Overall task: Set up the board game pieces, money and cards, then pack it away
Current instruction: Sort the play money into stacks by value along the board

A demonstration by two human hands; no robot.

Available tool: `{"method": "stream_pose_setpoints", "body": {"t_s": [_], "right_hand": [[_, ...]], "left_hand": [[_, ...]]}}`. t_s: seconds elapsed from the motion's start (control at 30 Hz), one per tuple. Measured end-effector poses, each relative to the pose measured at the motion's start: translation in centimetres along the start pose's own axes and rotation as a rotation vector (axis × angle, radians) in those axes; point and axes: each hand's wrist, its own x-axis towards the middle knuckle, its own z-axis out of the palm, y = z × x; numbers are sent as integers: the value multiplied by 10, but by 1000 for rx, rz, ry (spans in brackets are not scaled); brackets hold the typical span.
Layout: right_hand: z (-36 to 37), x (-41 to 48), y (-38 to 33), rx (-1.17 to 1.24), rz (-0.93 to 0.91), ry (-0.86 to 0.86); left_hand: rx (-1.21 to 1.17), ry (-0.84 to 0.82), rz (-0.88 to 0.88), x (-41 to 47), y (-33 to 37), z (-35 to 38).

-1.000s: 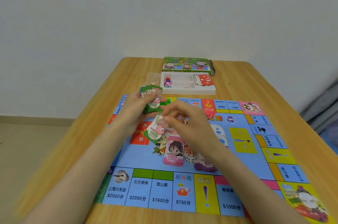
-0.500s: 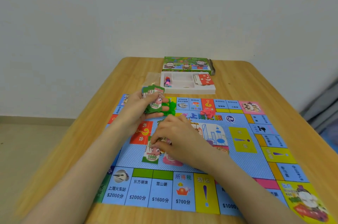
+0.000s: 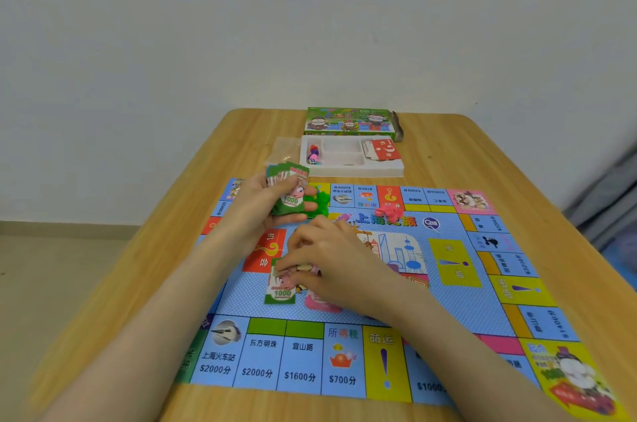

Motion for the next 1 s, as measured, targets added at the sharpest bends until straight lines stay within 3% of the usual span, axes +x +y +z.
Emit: {"method": "stream_pose_setpoints", "body": {"t_s": [0.3, 0.47, 0.6, 1.0], "right_hand": [[2, 0, 2, 13, 12, 60], [-6, 2, 6, 293, 265, 442], [-14, 2, 13, 419, 440, 677], [-18, 1, 9, 507, 444, 693]], "left_hand": [[-12, -30, 2, 1, -1, -1], [43, -70, -22, 0, 1, 0], [130, -273, -62, -7, 0, 4], [128, -335, -22, -8, -1, 9]]}}
